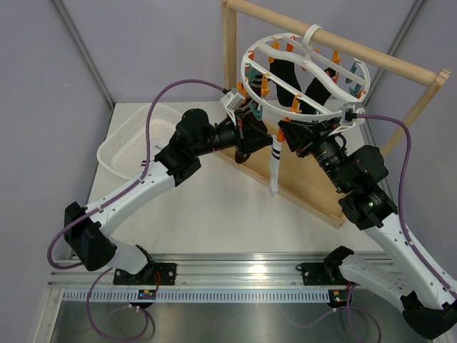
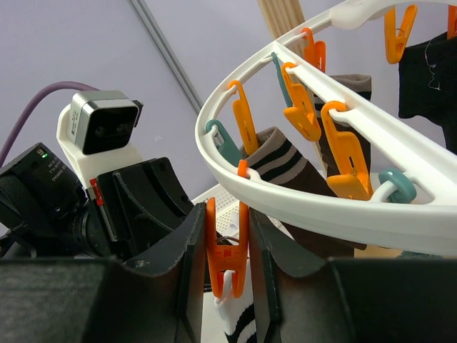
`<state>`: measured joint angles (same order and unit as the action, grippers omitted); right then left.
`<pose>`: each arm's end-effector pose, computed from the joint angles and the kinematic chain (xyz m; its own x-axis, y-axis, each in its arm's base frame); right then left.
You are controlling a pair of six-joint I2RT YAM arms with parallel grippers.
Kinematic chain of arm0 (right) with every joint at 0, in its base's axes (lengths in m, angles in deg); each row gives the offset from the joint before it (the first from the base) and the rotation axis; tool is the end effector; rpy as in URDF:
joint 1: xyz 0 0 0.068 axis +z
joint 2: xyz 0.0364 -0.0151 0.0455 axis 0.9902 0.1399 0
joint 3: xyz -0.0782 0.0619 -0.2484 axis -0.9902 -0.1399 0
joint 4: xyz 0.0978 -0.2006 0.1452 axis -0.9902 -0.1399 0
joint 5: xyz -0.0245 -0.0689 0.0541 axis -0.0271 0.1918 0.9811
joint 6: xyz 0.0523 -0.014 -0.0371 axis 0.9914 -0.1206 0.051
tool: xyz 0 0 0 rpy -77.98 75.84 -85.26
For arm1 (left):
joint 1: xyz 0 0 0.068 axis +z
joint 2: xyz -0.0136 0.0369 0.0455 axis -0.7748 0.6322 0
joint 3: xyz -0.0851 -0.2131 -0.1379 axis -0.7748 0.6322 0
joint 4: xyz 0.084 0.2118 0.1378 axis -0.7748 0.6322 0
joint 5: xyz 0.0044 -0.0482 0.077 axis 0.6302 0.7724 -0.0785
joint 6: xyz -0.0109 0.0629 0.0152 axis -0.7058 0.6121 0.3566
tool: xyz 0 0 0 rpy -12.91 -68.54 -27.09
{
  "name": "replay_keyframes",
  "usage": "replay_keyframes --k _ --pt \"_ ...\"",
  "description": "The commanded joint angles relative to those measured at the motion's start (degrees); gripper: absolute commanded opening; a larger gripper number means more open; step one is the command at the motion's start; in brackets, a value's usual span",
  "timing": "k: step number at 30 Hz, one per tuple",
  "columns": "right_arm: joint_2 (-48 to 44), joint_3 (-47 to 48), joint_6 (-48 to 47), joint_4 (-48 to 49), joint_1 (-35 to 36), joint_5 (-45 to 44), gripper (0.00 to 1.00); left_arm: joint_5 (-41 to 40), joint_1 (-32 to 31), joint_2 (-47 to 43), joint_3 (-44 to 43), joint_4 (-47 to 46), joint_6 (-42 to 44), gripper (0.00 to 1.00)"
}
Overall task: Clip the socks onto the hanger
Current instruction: Clamp the sock onto the hanger.
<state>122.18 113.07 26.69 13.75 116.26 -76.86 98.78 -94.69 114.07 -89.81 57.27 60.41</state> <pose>0.1678 0.1122 0.4509 -0.0076 0.4794 -0.8776 -0.5795 0.7131 0.3946 0.2392 -0.2657 0.4142 -0.4270 -0.1804 -0.8861 0.8598 0.2225 -0.4596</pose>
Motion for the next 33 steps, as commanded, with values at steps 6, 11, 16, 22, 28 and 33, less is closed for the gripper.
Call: replay_keyframes --k 6,11,16,22,28,33 --pt "-0.04 1.71 -2.17 -0.34 0.50 -0.44 0.00 -3.28 -0.40 -1.88 -5.14 5.62 6.09 0.00" --pt "0.22 2.94 -3.31 -0.87 0.50 -0.35 0.00 -6.35 -0.40 -1.80 -7.42 12.74 9.78 0.00" --pt "0.75 3.30 -3.49 -1.48 0.50 0.70 0.00 -6.62 -0.49 -1.71 -8.74 14.59 10.84 0.00" --pt "1.98 3.91 -4.10 -1.92 0.59 1.85 0.00 -6.18 -1.19 -0.57 -12.08 17.05 11.89 0.00" --pt "2.42 4.26 -4.19 -1.75 0.50 3.06 0.00 -6.01 -1.89 -0.57 -12.00 18.64 13.21 0.00" --pt "2.25 4.53 -4.19 -1.75 0.59 3.34 0.00 -6.36 -1.98 -0.22 -12.00 19.43 13.57 0.00"
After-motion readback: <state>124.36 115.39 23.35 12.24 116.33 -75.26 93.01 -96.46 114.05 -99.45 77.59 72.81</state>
